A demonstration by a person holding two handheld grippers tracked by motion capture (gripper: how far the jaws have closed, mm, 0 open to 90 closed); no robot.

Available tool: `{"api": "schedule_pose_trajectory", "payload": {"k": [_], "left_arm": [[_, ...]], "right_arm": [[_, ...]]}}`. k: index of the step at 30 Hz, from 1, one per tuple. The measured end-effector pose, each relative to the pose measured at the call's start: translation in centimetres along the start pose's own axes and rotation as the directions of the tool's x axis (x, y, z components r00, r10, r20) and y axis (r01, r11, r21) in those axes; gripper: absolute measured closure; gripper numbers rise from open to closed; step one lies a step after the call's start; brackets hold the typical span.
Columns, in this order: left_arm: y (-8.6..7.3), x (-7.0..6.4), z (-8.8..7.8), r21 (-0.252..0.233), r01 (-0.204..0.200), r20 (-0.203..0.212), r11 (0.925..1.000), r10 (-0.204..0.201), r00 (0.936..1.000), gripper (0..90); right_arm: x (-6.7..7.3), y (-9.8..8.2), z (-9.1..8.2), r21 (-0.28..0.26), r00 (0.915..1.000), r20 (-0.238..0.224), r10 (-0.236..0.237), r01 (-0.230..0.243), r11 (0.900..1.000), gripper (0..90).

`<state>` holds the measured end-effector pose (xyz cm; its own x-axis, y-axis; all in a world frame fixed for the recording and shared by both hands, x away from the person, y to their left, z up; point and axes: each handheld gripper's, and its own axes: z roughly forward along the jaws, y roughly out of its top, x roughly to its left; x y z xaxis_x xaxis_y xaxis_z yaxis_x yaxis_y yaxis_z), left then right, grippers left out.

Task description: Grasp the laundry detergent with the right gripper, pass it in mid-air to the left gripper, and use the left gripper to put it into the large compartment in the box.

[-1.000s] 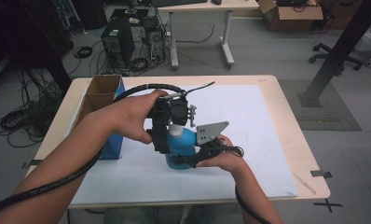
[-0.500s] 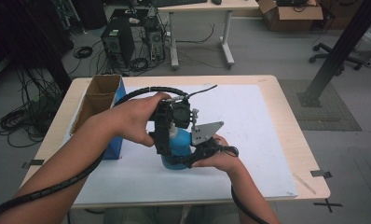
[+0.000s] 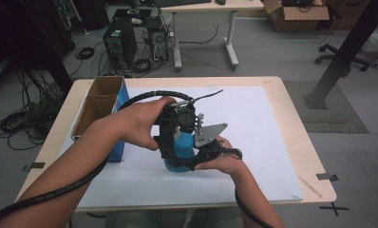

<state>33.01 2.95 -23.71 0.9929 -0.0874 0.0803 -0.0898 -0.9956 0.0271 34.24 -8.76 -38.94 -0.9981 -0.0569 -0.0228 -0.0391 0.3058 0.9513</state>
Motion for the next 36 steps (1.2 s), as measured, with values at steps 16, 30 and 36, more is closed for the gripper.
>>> {"api": "schedule_pose_trajectory", "payload": {"k": [16,30,36], "left_arm": [[0.02,-0.13,0.12,-0.004,0.000,-0.010,1.0000,0.000,0.9999,9.9],[0.08,-0.15,0.19,0.005,-0.001,-0.015,1.0000,0.001,0.9999,17.6],[0.18,-0.16,0.06,0.003,-0.003,-0.016,1.0000,0.003,0.9999,21.3]], "right_arm": [[0.08,0.03,0.05,-0.001,1.0000,0.003,0.002,-0.002,1.000,45.6],[0.07,0.02,0.06,-0.003,1.0000,0.006,0.005,-0.005,1.000,45.5],[0.00,-0.01,0.05,-0.003,0.9999,0.011,-0.002,0.002,1.000,45.5]]}}
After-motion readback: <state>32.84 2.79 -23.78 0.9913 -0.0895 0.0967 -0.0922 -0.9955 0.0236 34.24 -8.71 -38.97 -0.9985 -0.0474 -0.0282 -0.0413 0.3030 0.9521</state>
